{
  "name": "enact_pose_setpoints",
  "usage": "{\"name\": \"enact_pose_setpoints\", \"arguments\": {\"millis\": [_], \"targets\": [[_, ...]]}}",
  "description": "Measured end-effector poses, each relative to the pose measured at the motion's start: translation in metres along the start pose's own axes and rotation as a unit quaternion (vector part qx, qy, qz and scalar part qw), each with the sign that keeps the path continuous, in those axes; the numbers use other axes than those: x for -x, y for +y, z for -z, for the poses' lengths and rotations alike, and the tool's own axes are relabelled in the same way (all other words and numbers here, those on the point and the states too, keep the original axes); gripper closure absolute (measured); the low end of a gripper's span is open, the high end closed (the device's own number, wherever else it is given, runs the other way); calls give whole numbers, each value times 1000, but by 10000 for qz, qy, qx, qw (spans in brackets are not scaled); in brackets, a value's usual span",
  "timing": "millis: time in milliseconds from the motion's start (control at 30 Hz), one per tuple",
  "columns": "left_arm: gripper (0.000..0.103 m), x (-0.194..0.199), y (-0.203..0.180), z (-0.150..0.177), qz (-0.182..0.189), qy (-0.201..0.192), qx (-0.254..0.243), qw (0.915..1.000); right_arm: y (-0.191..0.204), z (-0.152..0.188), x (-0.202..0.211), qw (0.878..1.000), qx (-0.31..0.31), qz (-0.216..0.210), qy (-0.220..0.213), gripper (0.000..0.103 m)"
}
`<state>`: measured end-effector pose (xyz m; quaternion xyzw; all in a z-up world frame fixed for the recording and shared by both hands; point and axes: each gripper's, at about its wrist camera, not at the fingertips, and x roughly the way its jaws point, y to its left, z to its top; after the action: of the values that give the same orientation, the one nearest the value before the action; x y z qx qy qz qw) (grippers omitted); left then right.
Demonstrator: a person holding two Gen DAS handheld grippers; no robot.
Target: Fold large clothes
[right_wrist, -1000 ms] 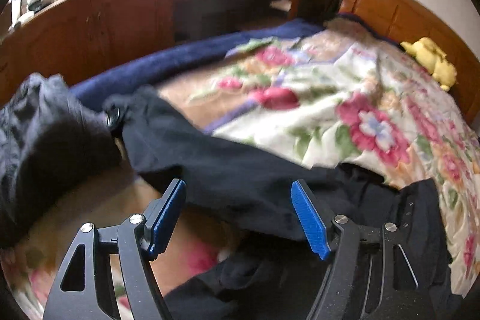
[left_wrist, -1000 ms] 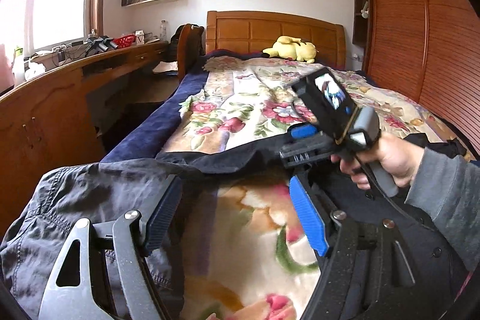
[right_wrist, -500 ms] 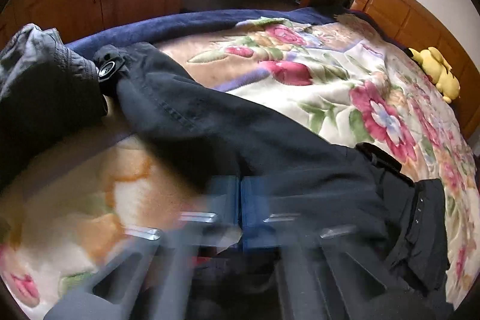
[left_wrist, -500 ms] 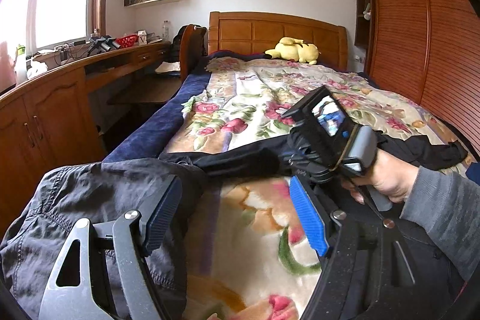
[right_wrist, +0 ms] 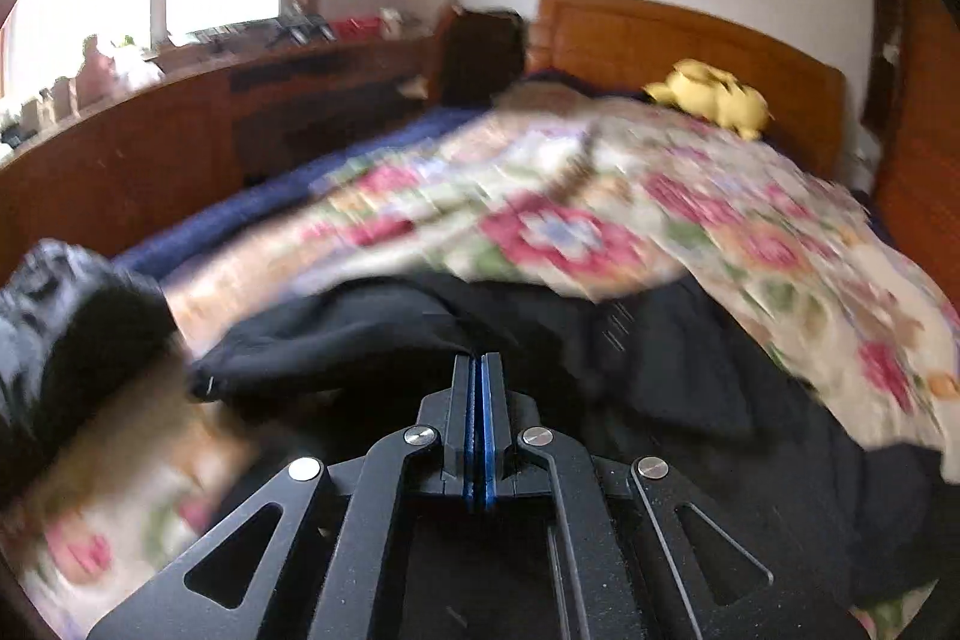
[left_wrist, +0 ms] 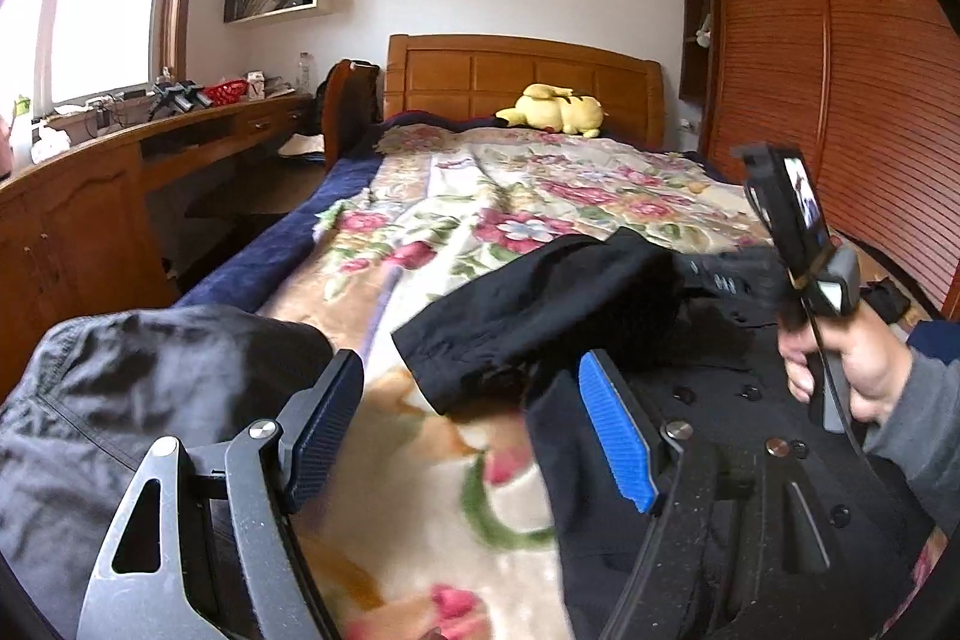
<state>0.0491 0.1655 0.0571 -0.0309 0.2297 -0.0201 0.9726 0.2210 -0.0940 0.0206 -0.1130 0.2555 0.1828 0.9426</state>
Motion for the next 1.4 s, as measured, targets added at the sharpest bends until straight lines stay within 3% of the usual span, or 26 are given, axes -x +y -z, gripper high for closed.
{"name": "enact_pose_setpoints", "arguments": {"millis": [200, 300, 400, 467, 533, 733, 833, 967, 1133, 1200, 1267, 1333, 1400], "targets": [[28, -5, -11, 9, 129, 24, 15, 9999, -24, 37, 11, 9982, -65, 185, 568, 102], [28, -9, -12, 11, 119, 63, -31, 9999, -24, 41, 24, 9981, 88, 145, 599, 90], [28, -9, -9, 13, 48, 37, -24, 10000, -19, 41, 51, 9993, 218, -6, 306, 62], [28, -9, -4, 12, 6, 21, 23, 10000, -10, 40, 66, 9994, 270, -168, 105, 36], [28, -8, 2, 12, -21, 3, 67, 10000, -4, 41, 73, 9988, 354, -335, -65, 34], [28, -4, 15, 14, -112, -22, 161, 9998, 40, 29, 48, 9921, 899, -841, -252, 34], [28, -4, 19, 15, -129, -14, 165, 9998, 59, 26, 27, 9882, 1046, -1118, -52, 34], [28, -6, 23, 17, -154, 8, 145, 9998, 72, 24, -10, 9839, 1318, -1158, 329, 34], [28, -9, 25, 18, -135, 61, 179, 9997, 75, 24, -43, 9806, 1602, -847, 742, 34], [28, -9, 25, 18, -130, 73, 167, 9998, 75, 23, -47, 9799, 1665, -760, 792, 46], [28, -10, 24, 18, -121, 74, 157, 9998, 73, 20, -52, 9801, 1635, -754, 842, 76], [28, -11, 23, 18, -116, 83, 142, 9998, 72, 20, -53, 9801, 1609, -827, 812, 95], [28, -12, 22, 18, -108, 85, 127, 9998, 70, 18, -48, 9818, 1514, -930, 672, 98]]}}
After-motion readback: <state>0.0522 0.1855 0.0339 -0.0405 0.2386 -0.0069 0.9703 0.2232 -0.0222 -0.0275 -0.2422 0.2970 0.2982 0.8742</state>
